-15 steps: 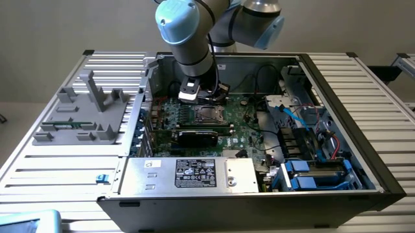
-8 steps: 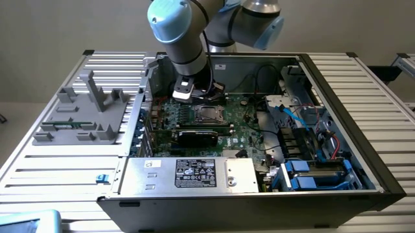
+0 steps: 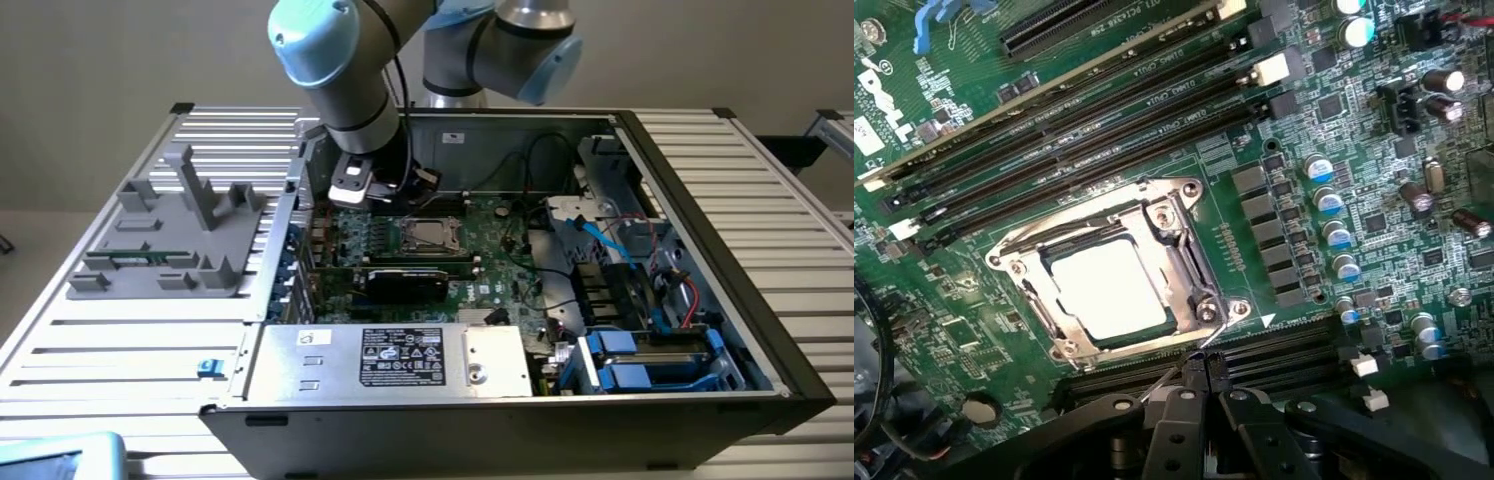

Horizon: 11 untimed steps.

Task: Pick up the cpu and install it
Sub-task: 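Install the first cpu locking lever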

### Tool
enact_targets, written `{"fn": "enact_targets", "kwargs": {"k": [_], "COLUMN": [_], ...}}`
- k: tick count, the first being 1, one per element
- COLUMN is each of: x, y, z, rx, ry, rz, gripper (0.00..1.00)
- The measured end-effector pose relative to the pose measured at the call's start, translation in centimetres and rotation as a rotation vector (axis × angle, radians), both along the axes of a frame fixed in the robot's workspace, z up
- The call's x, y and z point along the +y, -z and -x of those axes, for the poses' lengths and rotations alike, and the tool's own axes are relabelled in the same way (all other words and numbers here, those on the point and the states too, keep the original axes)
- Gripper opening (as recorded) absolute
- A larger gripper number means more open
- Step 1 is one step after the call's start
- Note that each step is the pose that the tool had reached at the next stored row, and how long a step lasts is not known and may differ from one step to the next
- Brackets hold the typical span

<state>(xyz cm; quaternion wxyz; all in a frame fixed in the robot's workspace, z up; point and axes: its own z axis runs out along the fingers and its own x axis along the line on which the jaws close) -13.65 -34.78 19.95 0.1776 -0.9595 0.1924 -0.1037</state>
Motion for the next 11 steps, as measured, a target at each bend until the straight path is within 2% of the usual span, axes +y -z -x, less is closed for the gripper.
{"fn": "enact_targets", "kwargs": {"k": [6, 11], "x": [0.0, 0.0], "y": [0.29, 0.55], "z": [0.25, 0.25], "rx": [-0.0077, -0.0093], "ry": [0.0, 0.0], "rz": [-0.0105, -0.017], "gripper": [0.11, 0.11]}}
